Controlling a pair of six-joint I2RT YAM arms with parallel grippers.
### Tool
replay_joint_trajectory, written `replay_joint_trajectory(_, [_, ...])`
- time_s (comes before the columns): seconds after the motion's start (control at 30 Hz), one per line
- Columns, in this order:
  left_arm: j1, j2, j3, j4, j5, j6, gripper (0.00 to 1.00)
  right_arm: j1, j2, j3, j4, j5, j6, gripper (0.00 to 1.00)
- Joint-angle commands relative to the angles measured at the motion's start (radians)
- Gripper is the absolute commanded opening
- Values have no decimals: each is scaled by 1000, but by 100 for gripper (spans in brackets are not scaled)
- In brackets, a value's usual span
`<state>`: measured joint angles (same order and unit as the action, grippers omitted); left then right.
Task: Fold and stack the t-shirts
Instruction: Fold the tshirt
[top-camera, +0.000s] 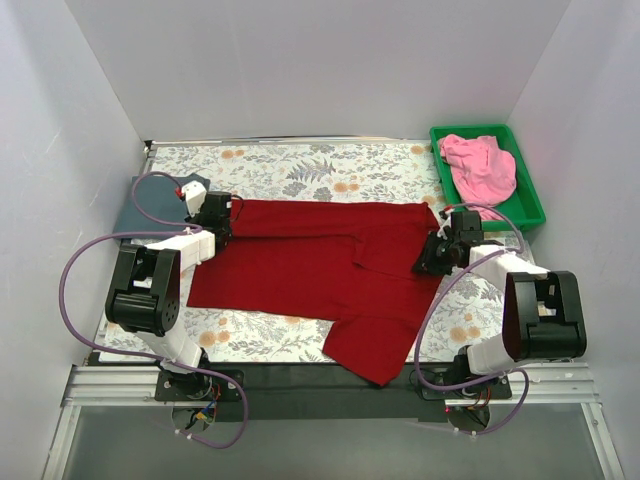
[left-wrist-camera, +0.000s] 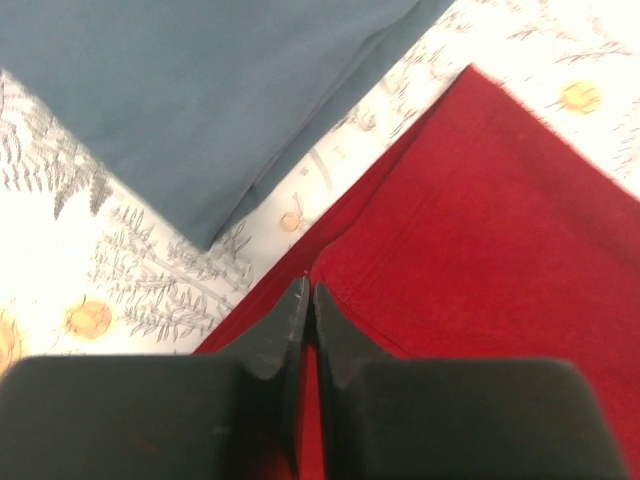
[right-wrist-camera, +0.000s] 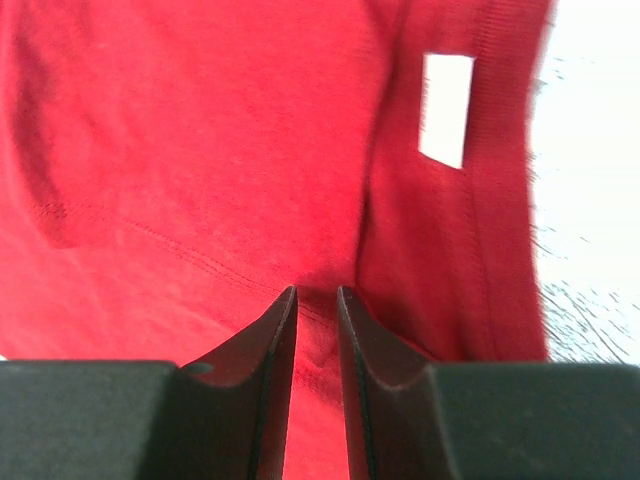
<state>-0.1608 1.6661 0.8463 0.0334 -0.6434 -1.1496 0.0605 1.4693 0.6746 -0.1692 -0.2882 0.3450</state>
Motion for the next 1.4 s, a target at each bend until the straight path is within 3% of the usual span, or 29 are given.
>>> replay_joint_trajectory(0.0, [0, -2, 28, -111, -82, -102, 9, -4, -56, 19, -102, 129, -17, 26])
replay_joint_trajectory(0.07, [0, -14, 36, -139, -85, -110, 19, -4, -92, 72, -102, 139, -26, 27])
replay_joint_trajectory(0.1, [0, -32, 51, -141, -85, -107, 31, -4, -101, 98, -95, 147, -29, 27])
replay_joint_trajectory(0.2, [1, -63, 111, -161, -87, -85, 54, -2, -103, 190, -37, 173, -35, 29])
replay_joint_trajectory(0.3, [3, -80, 164, -158, -44, -56, 61, -2, -46, 284, 28, 184, -46, 30])
replay_joint_trajectory(0.5, [1, 67, 347, -107, 108, 1, 59, -1, 173, 491, 83, 181, -35, 29])
replay_joint_trajectory(0.67, [3, 234, 451, -78, 110, 17, 49, -2, 322, 588, 117, 211, -34, 28])
replay_joint_trajectory(0.83, [18, 359, 516, -78, 114, -12, 46, -2, 451, 654, 129, 231, -44, 28])
replay_joint_trajectory(1.07, [58, 472, 539, -121, 120, -81, 43, -10, 516, 622, 126, 357, -32, 28])
replay_joint_trajectory(1.37, [90, 479, 579, -219, 146, -133, 43, -50, 531, 592, 108, 397, -12, 28])
